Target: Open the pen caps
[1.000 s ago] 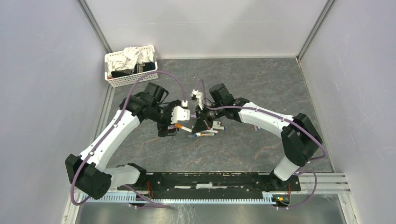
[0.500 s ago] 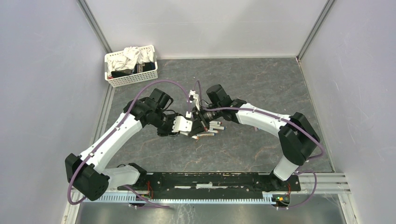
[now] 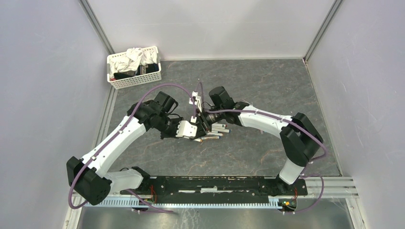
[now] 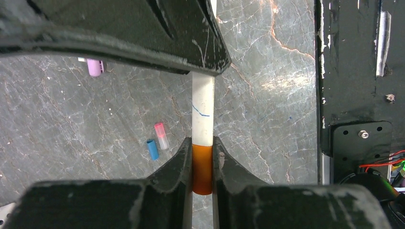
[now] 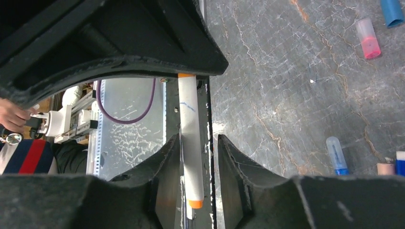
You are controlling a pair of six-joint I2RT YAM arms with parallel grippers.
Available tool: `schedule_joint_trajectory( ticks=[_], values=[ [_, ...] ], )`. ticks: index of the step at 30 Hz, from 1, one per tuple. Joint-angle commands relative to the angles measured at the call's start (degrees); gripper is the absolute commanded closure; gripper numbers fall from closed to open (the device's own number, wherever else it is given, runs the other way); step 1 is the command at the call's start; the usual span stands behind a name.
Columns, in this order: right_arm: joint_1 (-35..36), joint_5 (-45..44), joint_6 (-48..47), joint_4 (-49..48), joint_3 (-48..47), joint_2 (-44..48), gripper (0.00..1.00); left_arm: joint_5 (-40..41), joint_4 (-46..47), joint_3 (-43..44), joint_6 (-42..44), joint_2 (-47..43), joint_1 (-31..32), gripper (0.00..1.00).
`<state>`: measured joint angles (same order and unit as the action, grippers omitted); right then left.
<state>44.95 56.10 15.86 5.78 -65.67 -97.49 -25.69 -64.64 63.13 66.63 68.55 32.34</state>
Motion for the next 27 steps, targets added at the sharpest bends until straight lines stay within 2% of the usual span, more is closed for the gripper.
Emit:
schedule_joint_trajectory(
  ticks=[1,6,9,17,19,27],
  values=[
    [1.19,0.36,2.64,-4.58,-3.72,-2.75,0.60,-1.12,-0.57,1.58,0.89,-0.78,0.35,0.98],
    [1.88,1.69,5.94,-8.40,-5.42,-5.44,0.61,-1.11,-0.83,1.66,0.88,-0.82,0.36,0.98],
    [2.02,2.25,7.06,-9.72,-6.24,-6.53,0.67,-1.29,-0.92,1.64,0.97,-0.88,0.36,0.98],
    [1.94,2.52,4.22,-7.13,-3.40,-3.80,0.99,0.36,-1.32,2.08,0.81,0.10,0.45,0.98],
    [1.92,0.64,2.22,-2.92,-2.78,-2.73,1.00,1.92,-1.36,2.08,0.87,0.38,0.45,0.98],
    [1.76,-1.73,-1.86,1.89,4.69,2.89,1.00,7.37,-3.88,2.46,3.92,0.97,-0.73,0.98]
  ],
)
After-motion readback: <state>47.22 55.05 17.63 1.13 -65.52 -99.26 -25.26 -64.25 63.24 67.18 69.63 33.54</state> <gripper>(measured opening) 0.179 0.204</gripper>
